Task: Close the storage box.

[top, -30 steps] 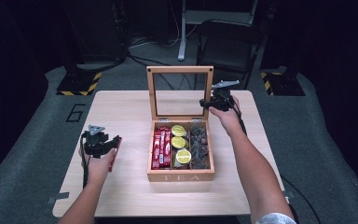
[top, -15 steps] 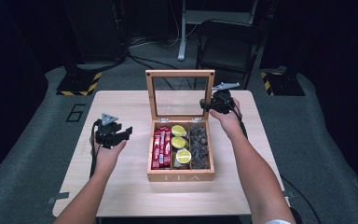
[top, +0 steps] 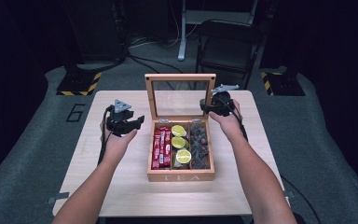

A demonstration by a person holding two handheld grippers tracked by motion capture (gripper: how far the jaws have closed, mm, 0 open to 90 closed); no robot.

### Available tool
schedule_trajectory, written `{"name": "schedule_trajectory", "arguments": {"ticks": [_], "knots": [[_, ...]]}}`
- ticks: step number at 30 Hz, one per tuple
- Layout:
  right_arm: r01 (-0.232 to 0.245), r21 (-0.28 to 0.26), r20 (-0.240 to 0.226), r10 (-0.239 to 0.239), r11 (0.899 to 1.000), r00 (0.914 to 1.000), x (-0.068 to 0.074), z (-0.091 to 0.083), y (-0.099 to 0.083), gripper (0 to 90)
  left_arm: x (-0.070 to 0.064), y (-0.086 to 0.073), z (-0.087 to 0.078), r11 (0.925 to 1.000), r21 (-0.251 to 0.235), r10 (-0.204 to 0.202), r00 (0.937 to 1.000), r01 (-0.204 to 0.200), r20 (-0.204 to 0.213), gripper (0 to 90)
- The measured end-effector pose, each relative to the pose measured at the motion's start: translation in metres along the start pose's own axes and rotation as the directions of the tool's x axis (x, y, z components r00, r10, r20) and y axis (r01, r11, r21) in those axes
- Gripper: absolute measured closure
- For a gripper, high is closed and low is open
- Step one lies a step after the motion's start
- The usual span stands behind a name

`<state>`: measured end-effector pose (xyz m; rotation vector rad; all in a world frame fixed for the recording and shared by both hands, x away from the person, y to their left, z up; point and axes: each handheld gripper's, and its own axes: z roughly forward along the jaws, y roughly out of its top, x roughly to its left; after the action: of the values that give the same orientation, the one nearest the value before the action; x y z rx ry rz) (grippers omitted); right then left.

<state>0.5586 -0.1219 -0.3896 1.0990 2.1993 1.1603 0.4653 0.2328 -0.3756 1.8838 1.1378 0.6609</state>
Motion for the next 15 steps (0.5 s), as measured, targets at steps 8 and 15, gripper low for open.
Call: {"name": "schedule_trajectory", "arguments": {"ticks": [8,15], "knots": [[-0.002,-0.003,0.004,0.002,1.000,1.0000,0.003,-0.002,-0.002,54.8,-0.001,0.020,0.000,0.9998,-0.021,-0.005,0.9999,0.005,0.011,49.1],[-0.002,-0.018,-0.002,0.002,1.000,1.0000,0.003,-0.003,-0.004,54.9,-0.006,0.033,0.002,0.9990,-0.043,0.009,0.9998,-0.008,0.019,49.2]]}}
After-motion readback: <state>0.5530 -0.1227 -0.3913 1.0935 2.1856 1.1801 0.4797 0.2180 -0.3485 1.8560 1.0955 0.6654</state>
